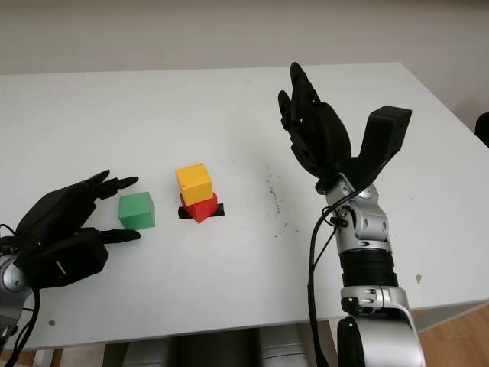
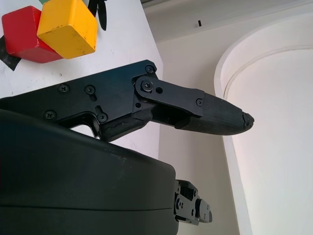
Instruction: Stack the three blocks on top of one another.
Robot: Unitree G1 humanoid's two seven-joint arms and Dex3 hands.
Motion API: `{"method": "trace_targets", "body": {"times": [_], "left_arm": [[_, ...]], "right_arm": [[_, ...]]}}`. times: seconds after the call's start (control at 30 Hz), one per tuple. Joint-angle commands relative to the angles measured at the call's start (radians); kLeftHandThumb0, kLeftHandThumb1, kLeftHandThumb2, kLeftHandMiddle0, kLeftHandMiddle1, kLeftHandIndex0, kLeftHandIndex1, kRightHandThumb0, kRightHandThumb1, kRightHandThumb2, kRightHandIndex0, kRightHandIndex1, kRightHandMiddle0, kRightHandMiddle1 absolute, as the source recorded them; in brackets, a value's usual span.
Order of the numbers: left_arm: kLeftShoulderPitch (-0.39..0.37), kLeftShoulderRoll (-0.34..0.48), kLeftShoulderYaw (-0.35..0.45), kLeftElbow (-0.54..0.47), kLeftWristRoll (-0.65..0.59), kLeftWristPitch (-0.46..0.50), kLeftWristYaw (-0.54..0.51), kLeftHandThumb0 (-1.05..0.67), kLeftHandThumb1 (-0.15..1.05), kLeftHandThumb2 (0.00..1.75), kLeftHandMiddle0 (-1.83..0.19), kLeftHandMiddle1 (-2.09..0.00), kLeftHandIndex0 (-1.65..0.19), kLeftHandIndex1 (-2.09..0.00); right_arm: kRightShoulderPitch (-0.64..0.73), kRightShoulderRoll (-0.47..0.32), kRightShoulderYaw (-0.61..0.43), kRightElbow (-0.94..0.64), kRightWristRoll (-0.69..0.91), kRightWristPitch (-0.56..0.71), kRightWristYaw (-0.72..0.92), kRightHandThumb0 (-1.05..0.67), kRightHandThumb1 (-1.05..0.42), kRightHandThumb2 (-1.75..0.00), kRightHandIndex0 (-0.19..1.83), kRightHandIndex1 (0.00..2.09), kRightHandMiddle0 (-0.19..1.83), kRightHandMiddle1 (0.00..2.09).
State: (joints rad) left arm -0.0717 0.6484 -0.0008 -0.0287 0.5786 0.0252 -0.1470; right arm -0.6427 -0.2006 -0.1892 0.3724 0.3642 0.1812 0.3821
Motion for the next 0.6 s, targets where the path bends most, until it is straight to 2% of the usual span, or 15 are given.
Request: {"method": "trace_targets", "body": {"times": [0.0,0.4,0.57], "left_arm": [[-0.017,-0.001,-0.01,0.004,0.002,-0.012,0.008,-0.63,0.9,0.05,-0.2,-0.07,-0.57,-0.26],[-0.004,-0.035,0.001,0.024,-0.087,0.003,-0.03,-0.52,0.91,0.06,-0.27,-0.07,-0.68,-0.38],[0.005,-0.084,0.025,0.023,-0.178,0.031,-0.045,-0.53,0.93,0.05,-0.29,-0.06,-0.59,-0.54]], "right_arm": [[-0.004,0.001,0.001,-0.022,-0.001,0.002,0.0,-0.73,-1.05,-0.68,-0.14,0.06,-0.12,0.06],[-0.009,-0.001,-0.004,-0.016,-0.001,0.003,-0.003,-0.74,-1.05,-0.66,-0.16,0.05,-0.13,0.06],[-0.007,-0.002,0.0,-0.023,-0.003,0.012,-0.004,-0.73,-1.05,-0.63,-0.16,0.05,-0.13,0.06]]}}
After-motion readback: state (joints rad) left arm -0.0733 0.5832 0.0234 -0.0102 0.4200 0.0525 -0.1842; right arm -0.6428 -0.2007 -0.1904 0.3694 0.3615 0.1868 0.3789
